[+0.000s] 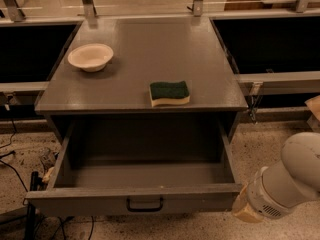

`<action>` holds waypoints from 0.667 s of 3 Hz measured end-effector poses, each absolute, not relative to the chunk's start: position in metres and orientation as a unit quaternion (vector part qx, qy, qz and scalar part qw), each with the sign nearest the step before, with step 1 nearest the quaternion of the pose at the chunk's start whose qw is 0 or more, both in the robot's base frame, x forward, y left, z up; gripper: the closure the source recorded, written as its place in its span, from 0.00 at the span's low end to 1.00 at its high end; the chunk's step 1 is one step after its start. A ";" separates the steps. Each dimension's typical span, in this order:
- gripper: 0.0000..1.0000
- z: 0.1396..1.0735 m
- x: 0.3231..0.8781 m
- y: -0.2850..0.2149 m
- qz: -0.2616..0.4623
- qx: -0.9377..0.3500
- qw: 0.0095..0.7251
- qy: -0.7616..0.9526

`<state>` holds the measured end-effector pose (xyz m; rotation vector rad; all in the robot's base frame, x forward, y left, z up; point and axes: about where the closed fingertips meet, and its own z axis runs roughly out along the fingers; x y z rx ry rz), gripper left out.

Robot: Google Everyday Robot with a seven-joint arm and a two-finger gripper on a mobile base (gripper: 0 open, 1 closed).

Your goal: Close top drawer

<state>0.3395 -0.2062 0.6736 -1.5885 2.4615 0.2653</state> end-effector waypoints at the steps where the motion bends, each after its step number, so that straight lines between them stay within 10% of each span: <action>1: 1.00 0.673 0.339 -0.207 0.092 -0.537 0.098 0.833; 2: 1.00 0.672 0.355 -0.202 0.096 -0.514 0.120 0.844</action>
Offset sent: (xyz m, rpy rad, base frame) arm 0.0506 0.0115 -0.0039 0.1083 -0.0757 -0.1691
